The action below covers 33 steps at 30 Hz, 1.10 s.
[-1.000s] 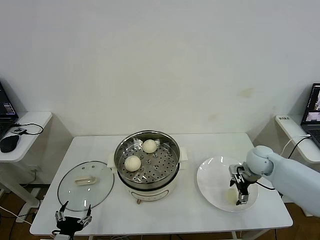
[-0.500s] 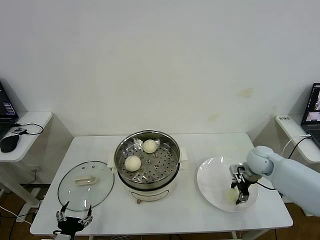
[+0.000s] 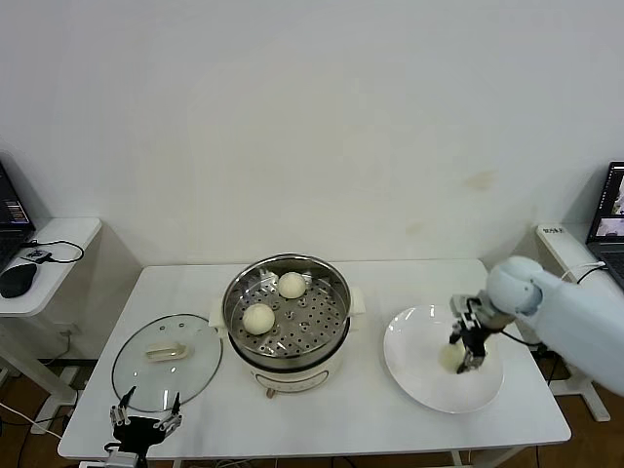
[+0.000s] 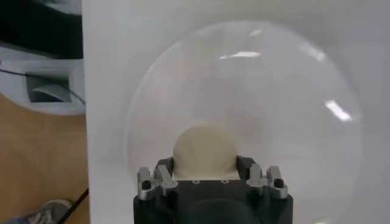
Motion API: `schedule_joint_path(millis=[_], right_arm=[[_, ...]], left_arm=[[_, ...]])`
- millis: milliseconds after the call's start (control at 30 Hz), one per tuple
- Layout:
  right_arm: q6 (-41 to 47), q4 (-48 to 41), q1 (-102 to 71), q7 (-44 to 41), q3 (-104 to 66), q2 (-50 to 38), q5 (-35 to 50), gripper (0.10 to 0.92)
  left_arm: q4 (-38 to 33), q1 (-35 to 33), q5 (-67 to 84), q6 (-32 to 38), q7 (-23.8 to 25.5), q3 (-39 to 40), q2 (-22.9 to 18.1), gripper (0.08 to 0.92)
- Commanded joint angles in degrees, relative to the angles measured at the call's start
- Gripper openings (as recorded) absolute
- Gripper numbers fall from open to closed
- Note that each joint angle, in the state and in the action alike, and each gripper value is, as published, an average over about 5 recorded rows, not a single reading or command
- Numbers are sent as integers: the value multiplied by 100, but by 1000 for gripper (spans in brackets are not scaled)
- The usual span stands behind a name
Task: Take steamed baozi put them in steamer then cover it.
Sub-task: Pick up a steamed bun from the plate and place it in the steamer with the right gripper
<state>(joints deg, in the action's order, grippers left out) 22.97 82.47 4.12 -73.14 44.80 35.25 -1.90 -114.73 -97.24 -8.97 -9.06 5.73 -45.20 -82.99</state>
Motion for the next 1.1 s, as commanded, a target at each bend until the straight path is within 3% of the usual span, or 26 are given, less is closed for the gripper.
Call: schedule_joint_path(millis=[33,367,733,1100], right_arm=[[-332,-312,2059,-200,735,951,1234,623],[-857,-645,3029,-407,1201,2149,1804,480],[-2242,-833,3102,-385,1455,3389,1695,475],[-3326,-526,2776,-62,2138,3757,868,477]], left_arm=[[-47,51,30,11,-47,-24,4,823],[-137,54,72,18,-83,-62,4,823],[-144,52,81,43,-120,-113,-17,823],[-270,15,130,57,-120,-286,-24,823]])
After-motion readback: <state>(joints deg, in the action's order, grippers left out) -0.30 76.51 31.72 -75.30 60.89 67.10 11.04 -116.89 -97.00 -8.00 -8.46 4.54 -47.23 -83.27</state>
